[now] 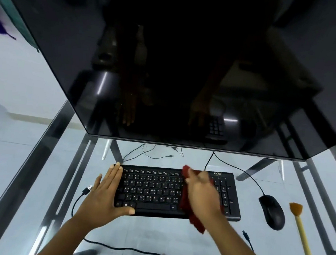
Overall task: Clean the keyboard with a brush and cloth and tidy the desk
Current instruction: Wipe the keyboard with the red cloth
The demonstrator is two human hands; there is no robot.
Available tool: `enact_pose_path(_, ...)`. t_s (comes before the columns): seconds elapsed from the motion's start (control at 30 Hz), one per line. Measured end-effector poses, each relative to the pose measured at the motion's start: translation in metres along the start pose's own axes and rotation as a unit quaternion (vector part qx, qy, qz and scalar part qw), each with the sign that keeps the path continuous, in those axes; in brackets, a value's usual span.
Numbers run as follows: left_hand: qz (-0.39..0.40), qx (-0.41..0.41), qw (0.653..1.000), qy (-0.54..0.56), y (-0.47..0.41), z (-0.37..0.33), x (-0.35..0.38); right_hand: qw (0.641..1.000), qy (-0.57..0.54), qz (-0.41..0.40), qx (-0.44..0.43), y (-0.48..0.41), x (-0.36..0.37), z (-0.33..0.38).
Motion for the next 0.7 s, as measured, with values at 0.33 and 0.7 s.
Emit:
enact_pose_path(0.33,0.016,0.019,0.999,0.04,0.001,0.014,-0.007,0.996,0.088,-0.029,0.001,-0.017,0.003,0.019)
enact_pose_path(0.7,0.013,0.044,0.998,0.04,-0.006,0.017,-0.01,0.99,0.11,-0.02,-0.084,-0.021,0.03,0.064)
Point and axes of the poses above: each hand's wrist, its own y-axis away from the middle knuckle, its own x-axis out of the palm, z = x × y, the point moved 2 cm from there along -y, towards the middle knuckle, and after that the axes turned 12 degrees about z, right-handed, at the moved point
